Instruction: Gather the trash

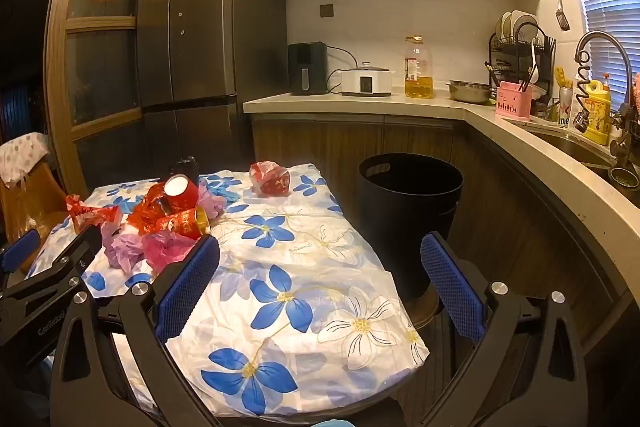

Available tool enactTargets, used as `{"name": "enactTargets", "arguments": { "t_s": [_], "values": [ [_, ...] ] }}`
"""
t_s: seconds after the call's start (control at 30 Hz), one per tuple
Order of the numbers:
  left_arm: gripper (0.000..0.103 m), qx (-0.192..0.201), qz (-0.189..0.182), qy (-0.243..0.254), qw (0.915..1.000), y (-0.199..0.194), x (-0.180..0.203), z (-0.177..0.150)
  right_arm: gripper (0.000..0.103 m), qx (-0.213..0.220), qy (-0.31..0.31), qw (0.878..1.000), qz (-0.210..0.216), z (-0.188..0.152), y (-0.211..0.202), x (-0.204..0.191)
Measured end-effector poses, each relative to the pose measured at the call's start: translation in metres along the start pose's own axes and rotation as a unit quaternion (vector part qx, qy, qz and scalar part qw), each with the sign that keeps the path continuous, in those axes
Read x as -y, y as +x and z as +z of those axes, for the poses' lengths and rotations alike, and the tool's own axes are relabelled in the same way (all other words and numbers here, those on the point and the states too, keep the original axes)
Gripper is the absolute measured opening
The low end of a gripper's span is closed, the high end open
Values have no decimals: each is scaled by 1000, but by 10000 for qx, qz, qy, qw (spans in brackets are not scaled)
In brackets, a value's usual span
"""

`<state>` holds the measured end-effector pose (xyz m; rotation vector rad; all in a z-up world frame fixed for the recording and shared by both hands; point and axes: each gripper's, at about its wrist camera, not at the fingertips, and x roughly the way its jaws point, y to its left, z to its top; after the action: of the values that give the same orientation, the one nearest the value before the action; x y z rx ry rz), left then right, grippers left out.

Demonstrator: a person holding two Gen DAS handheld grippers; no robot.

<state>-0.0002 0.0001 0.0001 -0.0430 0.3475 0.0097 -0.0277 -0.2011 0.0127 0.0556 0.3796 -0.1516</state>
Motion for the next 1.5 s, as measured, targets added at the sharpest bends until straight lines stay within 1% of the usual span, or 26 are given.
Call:
{"name": "enactTargets", "arguments": {
  "t_s": [0.23, 0.27, 0.3, 0.4, 1.5],
  "values": [
    [97, 34, 23, 48, 10000, 0, 1, 0, 98, 12, -25, 10000, -10, 3, -1, -1],
    [97, 43, 23, 47, 10000, -4, 6, 2, 98, 4, -25, 10000, -13, 3, -1, -2],
    [97, 44, 21, 47, 10000, -3, 8, 2, 98, 86, -7, 10000, -14, 5, -7, 0],
    [97, 49, 22, 39, 10000, -3, 10, 2, 98, 78, -7, 10000, -14, 6, -5, -2],
    [97, 55, -21, 11, 10000, -5, 6, 3, 98, 108, 56, 9999, -65, 4, -4, 2]
  ]
}}
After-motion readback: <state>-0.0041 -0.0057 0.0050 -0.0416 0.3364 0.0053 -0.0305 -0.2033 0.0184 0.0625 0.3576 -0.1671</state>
